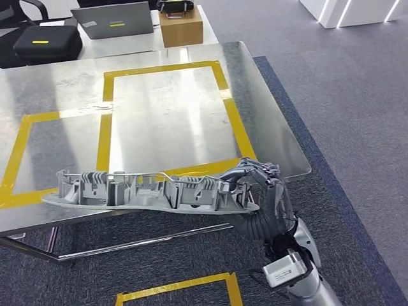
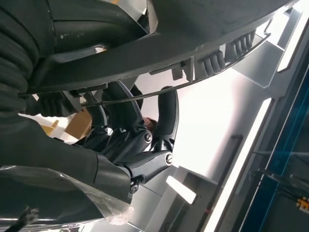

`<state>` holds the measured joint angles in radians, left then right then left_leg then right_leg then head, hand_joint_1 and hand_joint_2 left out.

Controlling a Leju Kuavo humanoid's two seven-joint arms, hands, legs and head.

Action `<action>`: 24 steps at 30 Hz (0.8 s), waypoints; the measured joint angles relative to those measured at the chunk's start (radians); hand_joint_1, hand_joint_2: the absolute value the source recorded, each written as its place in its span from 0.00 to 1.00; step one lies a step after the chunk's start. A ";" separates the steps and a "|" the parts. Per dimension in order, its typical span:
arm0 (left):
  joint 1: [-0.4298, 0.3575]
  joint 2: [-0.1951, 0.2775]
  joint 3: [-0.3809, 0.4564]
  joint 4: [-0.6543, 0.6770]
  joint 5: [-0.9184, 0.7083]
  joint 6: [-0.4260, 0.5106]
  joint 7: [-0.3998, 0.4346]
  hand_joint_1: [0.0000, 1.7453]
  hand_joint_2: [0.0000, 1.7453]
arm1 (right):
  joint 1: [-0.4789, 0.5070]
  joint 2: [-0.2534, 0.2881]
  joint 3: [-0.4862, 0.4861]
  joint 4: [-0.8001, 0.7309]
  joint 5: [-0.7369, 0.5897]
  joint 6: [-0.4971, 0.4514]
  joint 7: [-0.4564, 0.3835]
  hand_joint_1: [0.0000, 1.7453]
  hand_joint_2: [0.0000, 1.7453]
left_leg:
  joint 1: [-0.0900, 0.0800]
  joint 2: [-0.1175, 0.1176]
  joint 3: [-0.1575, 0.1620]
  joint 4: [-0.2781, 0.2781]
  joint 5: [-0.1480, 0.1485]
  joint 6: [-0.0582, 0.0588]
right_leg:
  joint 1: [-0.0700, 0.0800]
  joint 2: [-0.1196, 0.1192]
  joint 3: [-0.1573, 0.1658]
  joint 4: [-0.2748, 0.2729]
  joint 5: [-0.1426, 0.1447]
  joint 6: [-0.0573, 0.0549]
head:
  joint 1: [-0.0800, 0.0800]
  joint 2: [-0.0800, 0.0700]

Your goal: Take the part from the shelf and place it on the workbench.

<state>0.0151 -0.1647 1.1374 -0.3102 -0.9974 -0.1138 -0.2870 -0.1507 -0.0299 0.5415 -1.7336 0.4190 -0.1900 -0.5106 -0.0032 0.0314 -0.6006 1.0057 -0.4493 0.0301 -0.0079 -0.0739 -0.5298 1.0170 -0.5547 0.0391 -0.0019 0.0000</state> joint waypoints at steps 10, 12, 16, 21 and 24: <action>-0.019 0.018 0.003 0.025 -0.044 0.015 0.027 0.00 1.00 | -0.135 -0.007 0.103 0.214 0.268 -0.142 0.153 1.00 1.00 | 0.003 -0.053 0.000 0.010 -0.006 -0.003 | -0.007 0.078 -0.049 0.016 0.053 0.005 | 0.004 0.000; -0.022 0.024 0.003 0.028 -0.050 0.016 0.026 0.00 1.00 | -0.166 -0.007 0.123 0.268 0.308 -0.161 0.177 1.00 1.00 | -0.001 -0.056 -0.006 0.015 -0.005 -0.003 | -0.006 0.082 -0.033 -0.013 0.055 -0.001 | 0.003 0.000; -0.024 0.032 0.003 0.034 -0.054 0.018 0.026 0.00 1.00 | -0.198 -0.006 0.148 0.338 0.333 -0.171 0.187 1.00 1.00 | 0.000 -0.056 -0.002 0.009 -0.001 0.001 | -0.003 0.083 -0.034 -0.013 0.056 -0.007 | 0.003 0.000; -0.029 0.037 0.002 0.042 -0.073 0.020 0.026 0.00 1.00 | -0.252 -0.002 0.176 0.427 0.409 -0.182 0.252 1.00 1.00 | 0.002 -0.056 0.001 0.002 0.002 -0.009 | -0.001 0.083 -0.034 -0.012 0.054 -0.016 | 0.003 0.000; -0.035 0.039 0.001 0.048 -0.088 0.023 0.026 0.00 1.00 | -0.294 0.010 0.193 0.520 0.464 -0.212 0.286 1.00 1.00 | 0.003 -0.056 0.001 0.001 0.003 -0.017 | 0.000 0.082 -0.034 -0.011 0.054 -0.016 | 0.003 0.000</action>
<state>-0.0197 -0.1252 1.1387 -0.2623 -1.0854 -0.0906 -0.2615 -0.4443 -0.0201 0.7344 -1.2139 0.8828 -0.4018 -0.2250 -0.0003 -0.0246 -0.5998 1.0069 -0.4466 0.0132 -0.0082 0.0083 -0.5635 1.0056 -0.5008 0.0229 0.0014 0.0000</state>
